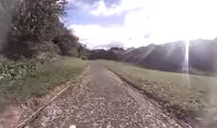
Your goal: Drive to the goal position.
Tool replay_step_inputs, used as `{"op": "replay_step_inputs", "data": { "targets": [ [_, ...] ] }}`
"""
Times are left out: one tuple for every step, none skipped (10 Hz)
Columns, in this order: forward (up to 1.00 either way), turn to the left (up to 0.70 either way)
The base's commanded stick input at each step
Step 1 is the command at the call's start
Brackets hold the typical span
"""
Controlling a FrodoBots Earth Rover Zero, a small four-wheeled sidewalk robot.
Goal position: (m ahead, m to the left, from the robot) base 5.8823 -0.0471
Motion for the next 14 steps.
{"op": "replay_step_inputs", "data": {
  "targets": [
    [0.70, 0.00],
    [0.70, 0.00],
    [0.70, 0.00],
    [0.70, 0.00],
    [0.70, 0.00],
    [0.70, 0.00],
    [0.70, 0.00],
    [0.70, 0.00],
    [0.70, 0.00],
    [0.70, 0.00],
    [0.70, 0.00],
    [0.70, 0.00],
    [0.70, 0.00],
    [0.70, 0.00]
  ]
}}
